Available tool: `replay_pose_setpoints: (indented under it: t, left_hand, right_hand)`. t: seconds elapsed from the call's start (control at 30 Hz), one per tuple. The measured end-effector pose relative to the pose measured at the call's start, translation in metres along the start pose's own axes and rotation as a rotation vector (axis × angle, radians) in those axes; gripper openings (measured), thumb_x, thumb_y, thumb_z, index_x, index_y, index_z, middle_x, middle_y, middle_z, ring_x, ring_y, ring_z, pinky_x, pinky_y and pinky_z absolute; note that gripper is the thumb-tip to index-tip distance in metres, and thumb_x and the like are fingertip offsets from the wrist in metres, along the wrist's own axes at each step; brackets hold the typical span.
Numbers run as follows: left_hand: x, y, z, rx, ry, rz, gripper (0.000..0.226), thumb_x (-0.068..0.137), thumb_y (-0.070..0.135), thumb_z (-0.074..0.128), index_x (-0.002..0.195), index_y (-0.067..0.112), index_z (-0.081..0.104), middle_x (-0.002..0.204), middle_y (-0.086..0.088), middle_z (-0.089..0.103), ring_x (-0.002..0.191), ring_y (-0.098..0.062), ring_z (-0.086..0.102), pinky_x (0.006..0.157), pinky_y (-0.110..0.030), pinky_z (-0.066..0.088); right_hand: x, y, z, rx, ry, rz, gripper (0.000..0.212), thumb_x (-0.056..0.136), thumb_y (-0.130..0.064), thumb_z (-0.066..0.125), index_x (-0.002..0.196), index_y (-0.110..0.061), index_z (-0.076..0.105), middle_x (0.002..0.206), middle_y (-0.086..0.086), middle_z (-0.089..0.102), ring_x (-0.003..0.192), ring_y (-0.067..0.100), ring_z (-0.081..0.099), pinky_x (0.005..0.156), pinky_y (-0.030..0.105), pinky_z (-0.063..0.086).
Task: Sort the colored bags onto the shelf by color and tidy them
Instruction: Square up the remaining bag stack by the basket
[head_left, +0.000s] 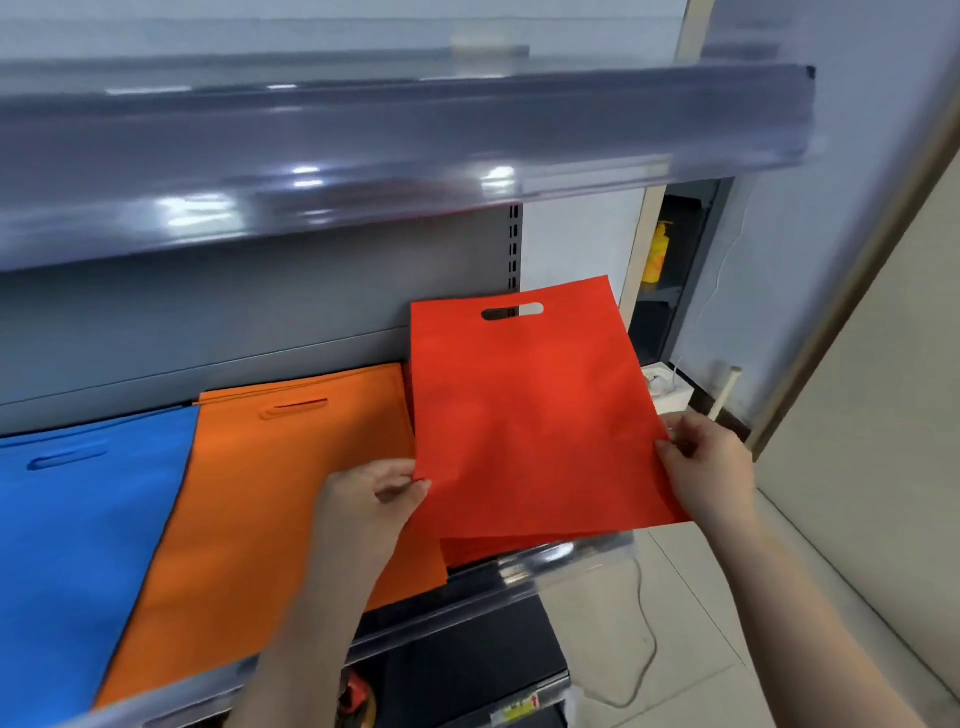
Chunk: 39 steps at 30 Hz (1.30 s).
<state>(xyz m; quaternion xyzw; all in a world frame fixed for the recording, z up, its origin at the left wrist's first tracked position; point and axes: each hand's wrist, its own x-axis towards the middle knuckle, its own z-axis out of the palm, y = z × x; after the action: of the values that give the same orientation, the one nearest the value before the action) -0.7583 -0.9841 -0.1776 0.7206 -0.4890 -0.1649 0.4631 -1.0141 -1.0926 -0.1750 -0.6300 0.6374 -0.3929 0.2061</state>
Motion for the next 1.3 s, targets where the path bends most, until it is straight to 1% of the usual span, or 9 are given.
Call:
replay_pose_setpoints:
  t: [0.13, 0.37, 0.47, 0.53, 0.67, 0.83, 0.93, 1.0, 1.3]
  left_hand:
    - [0.001, 0.009, 0.027, 0.123, 0.029, -0.069, 0.024, 0.080, 0.014, 0.073, 0.103, 0.009, 0.072, 0.086, -0.001, 0.070, 0.068, 0.003, 0.054, 0.060, 0.001, 0.038]
    - [-0.020, 0.023, 0.054, 0.333, 0.150, -0.147, 0.020, 0.081, 0.015, 0.072, 0.099, 0.007, 0.070, 0.074, 0.005, 0.060, 0.067, -0.009, 0.056, 0.059, -0.006, 0.035]
    - [-0.033, 0.029, 0.052, 0.398, 0.262, -0.122, 0.016, 0.082, 0.010, 0.070, 0.096, 0.005, 0.067, 0.080, -0.003, 0.066, 0.074, -0.022, 0.064, 0.064, -0.025, 0.046]
    - [-0.046, 0.033, 0.046, 0.464, 0.305, -0.113, 0.021, 0.082, 0.009, 0.069, 0.102, 0.004, 0.067, 0.088, -0.008, 0.068, 0.081, -0.026, 0.065, 0.066, -0.031, 0.048]
    - [-0.073, 0.033, 0.020, 0.690, 0.299, -0.168, 0.036, 0.083, 0.013, 0.069, 0.117, 0.004, 0.063, 0.109, -0.014, 0.067, 0.100, -0.034, 0.062, 0.078, -0.039, 0.050]
    - [-0.115, 0.029, -0.043, 1.003, 0.341, -0.363, 0.052, 0.084, 0.031, 0.066, 0.130, 0.011, 0.054, 0.124, -0.009, 0.060, 0.113, -0.034, 0.056, 0.090, -0.046, 0.045]
    - [-0.147, 0.025, -0.087, 1.102, 0.392, -0.465, 0.046, 0.077, 0.029, 0.071, 0.118, 0.012, 0.063, 0.112, -0.010, 0.066, 0.103, -0.035, 0.062, 0.082, -0.045, 0.048]
    - [-0.172, 0.019, -0.117, 1.162, 0.418, -0.537, 0.040, 0.071, 0.030, 0.072, 0.106, 0.012, 0.069, 0.100, -0.009, 0.069, 0.091, -0.034, 0.065, 0.073, -0.043, 0.050]
    - [-0.268, -0.016, -0.243, 1.252, 0.533, -0.790, 0.049, 0.091, 0.043, 0.048, 0.136, 0.024, 0.044, 0.133, 0.002, 0.050, 0.124, -0.023, 0.045, 0.097, -0.033, 0.034]
  right_hand:
    - [0.022, 0.018, -0.003, -0.064, -0.095, -0.065, 0.022, 0.087, 0.004, 0.054, 0.103, -0.005, 0.066, 0.085, 0.004, 0.060, 0.079, 0.017, 0.047, 0.059, 0.020, 0.023]
    - [0.050, 0.047, 0.000, -0.193, -0.372, -0.134, 0.035, 0.093, -0.011, 0.051, 0.128, -0.012, 0.055, 0.121, 0.009, 0.061, 0.101, 0.025, 0.055, 0.081, 0.029, 0.041]
    - [0.054, 0.048, 0.000, -0.353, -0.338, -0.335, 0.042, 0.091, -0.015, 0.054, 0.132, -0.010, 0.051, 0.131, 0.010, 0.053, 0.117, 0.030, 0.047, 0.096, 0.044, 0.042]
    - [0.055, 0.040, 0.005, -0.365, -0.328, -0.511, 0.040, 0.086, -0.011, 0.060, 0.125, -0.005, 0.057, 0.122, 0.014, 0.057, 0.111, 0.035, 0.050, 0.091, 0.046, 0.045]
    - [0.040, -0.006, 0.031, -0.292, -0.423, -0.844, 0.033, 0.080, -0.011, 0.067, 0.113, -0.007, 0.065, 0.105, 0.010, 0.065, 0.094, 0.036, 0.060, 0.078, 0.043, 0.051]
    - [-0.020, -0.087, 0.070, -0.209, -0.650, -1.229, 0.041, 0.096, -0.027, 0.046, 0.137, -0.023, 0.046, 0.135, -0.005, 0.052, 0.125, 0.018, 0.044, 0.099, 0.033, 0.038]
    - [-0.064, -0.132, 0.090, -0.188, -0.743, -1.414, 0.043, 0.099, -0.029, 0.040, 0.141, -0.025, 0.038, 0.144, -0.008, 0.041, 0.132, 0.015, 0.034, 0.106, 0.031, 0.030]
    - [-0.097, -0.160, 0.101, -0.178, -0.775, -1.524, 0.041, 0.099, -0.030, 0.039, 0.139, -0.024, 0.039, 0.142, -0.007, 0.041, 0.131, 0.016, 0.034, 0.104, 0.031, 0.029]
    - [-0.262, -0.269, 0.138, -0.097, -0.825, -1.810, 0.038, 0.097, -0.033, 0.041, 0.134, -0.022, 0.041, 0.135, -0.004, 0.044, 0.126, 0.019, 0.036, 0.101, 0.035, 0.029]
